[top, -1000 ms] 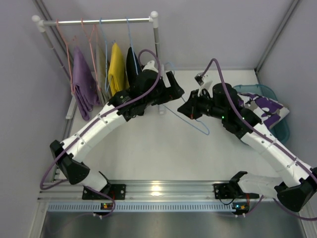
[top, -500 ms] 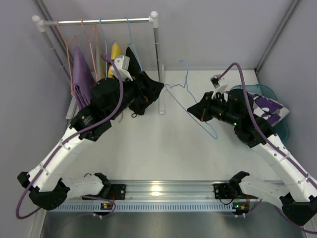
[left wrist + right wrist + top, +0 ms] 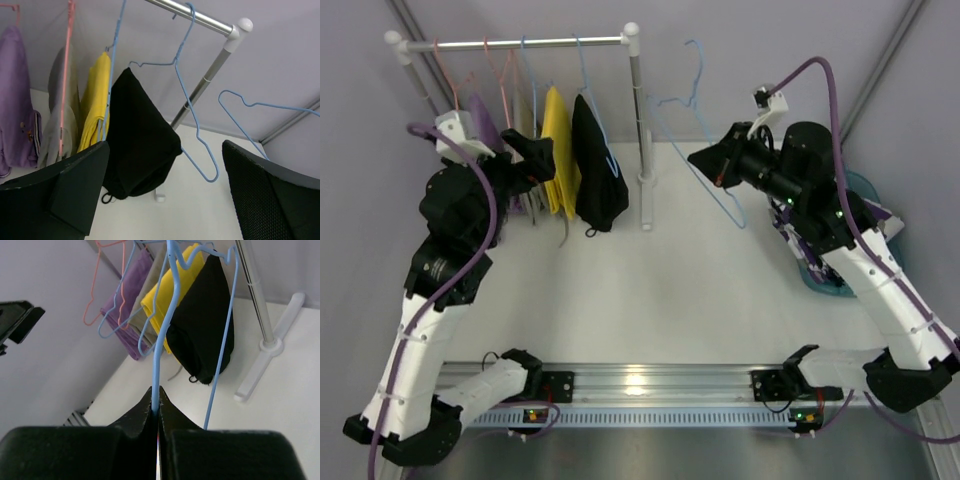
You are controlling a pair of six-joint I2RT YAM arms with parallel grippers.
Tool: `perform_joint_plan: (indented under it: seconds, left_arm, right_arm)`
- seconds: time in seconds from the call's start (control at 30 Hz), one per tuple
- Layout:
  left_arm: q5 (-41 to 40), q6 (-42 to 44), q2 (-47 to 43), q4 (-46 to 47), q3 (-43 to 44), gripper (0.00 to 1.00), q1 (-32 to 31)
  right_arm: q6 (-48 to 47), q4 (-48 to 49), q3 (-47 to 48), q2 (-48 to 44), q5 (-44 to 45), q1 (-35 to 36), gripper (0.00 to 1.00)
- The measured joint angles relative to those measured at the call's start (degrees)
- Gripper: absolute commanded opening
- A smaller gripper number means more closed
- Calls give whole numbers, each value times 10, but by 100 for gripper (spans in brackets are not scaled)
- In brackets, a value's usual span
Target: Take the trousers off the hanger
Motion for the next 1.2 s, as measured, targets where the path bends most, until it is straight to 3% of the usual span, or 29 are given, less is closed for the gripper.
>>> perform_joint_plan:
  seconds: [0.6, 0.87, 1.07, 1.2]
  left_arm:
    - [-19, -2, -127, -95, -93, 99, 105]
    - [129, -88, -136, -152, -146, 99, 178]
    - [236, -141, -116, -176, -172, 99, 192]
    - [260, -149, -95, -186, -173, 99, 193]
  right_arm:
    - [13, 12, 269, 263, -13, 5, 0]
    - [-11, 44, 393, 401, 0, 7, 0]
    - [-31, 63, 411, 466, 14, 13, 0]
    - [-45, 67, 411, 491, 24, 20, 0]
